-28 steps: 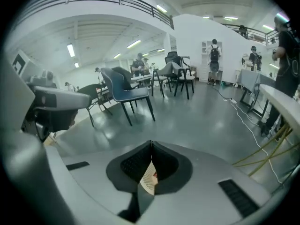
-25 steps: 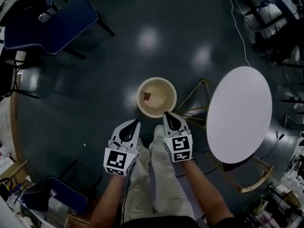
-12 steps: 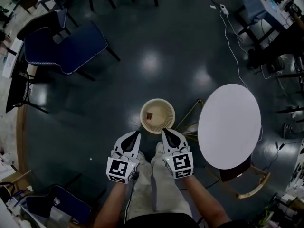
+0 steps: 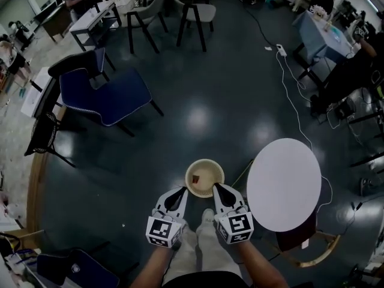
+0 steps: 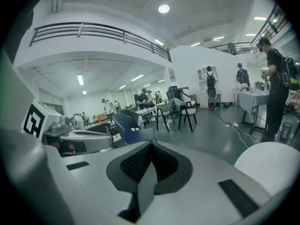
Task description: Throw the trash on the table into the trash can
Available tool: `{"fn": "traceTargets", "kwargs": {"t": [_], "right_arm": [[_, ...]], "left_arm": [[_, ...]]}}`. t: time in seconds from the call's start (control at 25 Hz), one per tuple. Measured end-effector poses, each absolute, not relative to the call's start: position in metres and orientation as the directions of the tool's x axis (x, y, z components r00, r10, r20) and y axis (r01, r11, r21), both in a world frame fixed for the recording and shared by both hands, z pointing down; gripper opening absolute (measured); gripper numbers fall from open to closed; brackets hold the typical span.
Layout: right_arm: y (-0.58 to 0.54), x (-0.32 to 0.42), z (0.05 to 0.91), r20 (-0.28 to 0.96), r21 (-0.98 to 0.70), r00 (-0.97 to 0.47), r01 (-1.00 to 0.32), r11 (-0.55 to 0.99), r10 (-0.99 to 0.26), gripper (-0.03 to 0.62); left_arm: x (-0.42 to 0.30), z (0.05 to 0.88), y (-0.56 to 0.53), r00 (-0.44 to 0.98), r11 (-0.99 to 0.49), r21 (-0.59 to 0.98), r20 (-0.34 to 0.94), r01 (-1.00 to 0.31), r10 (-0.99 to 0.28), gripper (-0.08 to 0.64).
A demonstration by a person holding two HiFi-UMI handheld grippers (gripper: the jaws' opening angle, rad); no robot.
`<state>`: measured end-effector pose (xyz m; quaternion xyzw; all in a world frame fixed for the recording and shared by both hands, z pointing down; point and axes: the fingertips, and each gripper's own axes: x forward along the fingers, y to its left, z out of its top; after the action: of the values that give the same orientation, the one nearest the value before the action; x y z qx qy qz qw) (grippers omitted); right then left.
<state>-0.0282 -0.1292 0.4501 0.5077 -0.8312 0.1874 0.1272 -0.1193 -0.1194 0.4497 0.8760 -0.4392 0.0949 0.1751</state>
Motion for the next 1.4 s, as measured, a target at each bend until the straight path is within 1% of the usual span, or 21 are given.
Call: {"fn": "traceTargets", "kwargs": {"t": [0.16,0.36,0.6,1.0,1.4], "right_arm": [[-0.125,-0.034,0.405,0.347,-0.185,-0.457,-0.889,0.418,-0.819,0.02],[-0.116,-0.04,0.347,0.286,-0.167,-0.464,-0.885,0.434,-0.838,0.018],[-0.097,-0.049,0.301,0.236,-0.142,-0.474,-0.881,0.452,-0.849,0.02],[-0.072,-0.073,0.246,0.159,-0.1,-0.48,-0.877,0.469,-0.863,0.02],[-0.05,-0.099,0.227,0.11,-0.059,-0.459,-0.888,0.455,-0.881,0.02]], "left_arm": [[-0.122,0.406,-0.116,0.599,-0.562,0.209,0.283,-0.801,-0.749,0.015],[-0.122,0.346,-0.113,0.612,-0.584,0.181,0.204,-0.791,-0.764,0.015],[-0.119,0.297,-0.091,0.649,-0.624,0.185,0.14,-0.759,-0.748,0.015],[-0.132,0.25,-0.057,0.679,-0.665,0.145,0.08,-0.732,-0.73,0.015],[-0.157,0.228,-0.035,0.699,-0.692,0.104,0.041,-0.714,-0.714,0.015]]}}
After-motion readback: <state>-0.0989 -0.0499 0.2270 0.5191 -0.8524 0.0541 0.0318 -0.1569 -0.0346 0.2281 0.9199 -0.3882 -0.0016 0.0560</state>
